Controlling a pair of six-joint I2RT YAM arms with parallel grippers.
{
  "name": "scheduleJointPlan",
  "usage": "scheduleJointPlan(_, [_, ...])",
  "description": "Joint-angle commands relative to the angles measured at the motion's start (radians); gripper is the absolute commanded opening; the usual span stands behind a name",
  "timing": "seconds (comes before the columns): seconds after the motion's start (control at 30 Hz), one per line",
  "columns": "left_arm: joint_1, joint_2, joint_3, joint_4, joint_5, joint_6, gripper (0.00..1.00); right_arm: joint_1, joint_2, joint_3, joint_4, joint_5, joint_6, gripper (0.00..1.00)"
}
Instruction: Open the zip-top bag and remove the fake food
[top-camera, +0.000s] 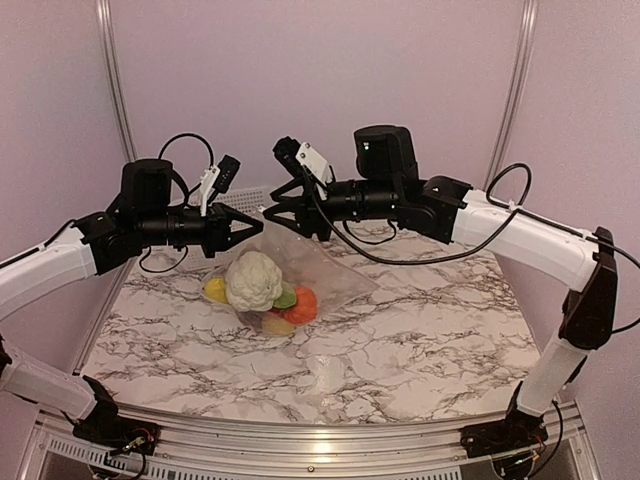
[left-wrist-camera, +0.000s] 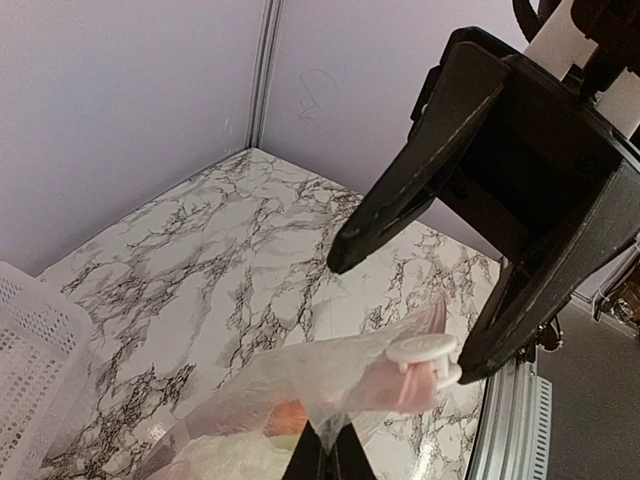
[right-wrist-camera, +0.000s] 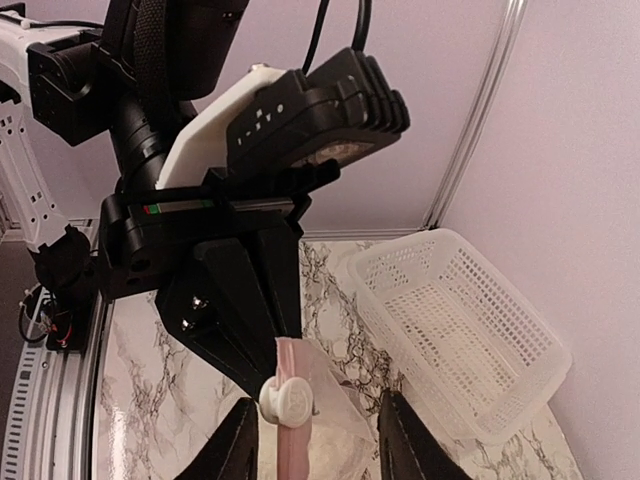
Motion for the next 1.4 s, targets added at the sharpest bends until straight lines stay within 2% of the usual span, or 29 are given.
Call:
scheduleJointPlan(0.0, [-0.003,0.014,0.048,-0.013,0.03,-0.004,0.0,0.011,0.031,0.072,-0.017,0.021,-0.044,0.38])
scheduleJointPlan(0.43, [-0.002,0.023,0.05,0.003,0.042,-0.014,0.0,0.012,0.058,0.089,-0.058,0.041,-0.087,0.26])
scheduleJointPlan(0.63, [-0.003,0.023,0.045,0.012,0.047,-0.013,0.0,0.012,0.057,0.086,-0.05,0.047,-0.091,0.13])
scheduleJointPlan(0.73, [-0.002,0.018,0.044,0.014,0.05,-0.009,0.0,0.012,0.054,0.087,-0.045,0.042,-0.089,0.0])
scheduleJointPlan(0.8, [-0.002,0.003,0.035,0.023,0.044,0.005,0.0,0.012,0.052,0.084,-0.044,0.029,-0.088,0.0])
scheduleJointPlan(0.93, [-0.002,-0.054,0.0,0.044,0.004,0.053,0.19,0.012,0.045,0.076,-0.041,-0.006,-0.087,0.0])
scheduleJointPlan(1.1, [-0.002,-0.042,0.033,0.0,0.024,0.12,0.24,0.012,0.046,0.082,-0.04,-0.033,-0.086,0.0])
scheduleJointPlan(1.23, [-0.002,-0.036,0.021,0.034,0.034,0.118,0.22,0.012,0.045,0.084,-0.048,-0.047,-0.085,0.0])
scheduleJointPlan(1.37, [-0.002,-0.028,0.027,0.044,0.04,0.117,0.05,0.012,0.04,0.079,-0.048,-0.057,-0.083,0.0])
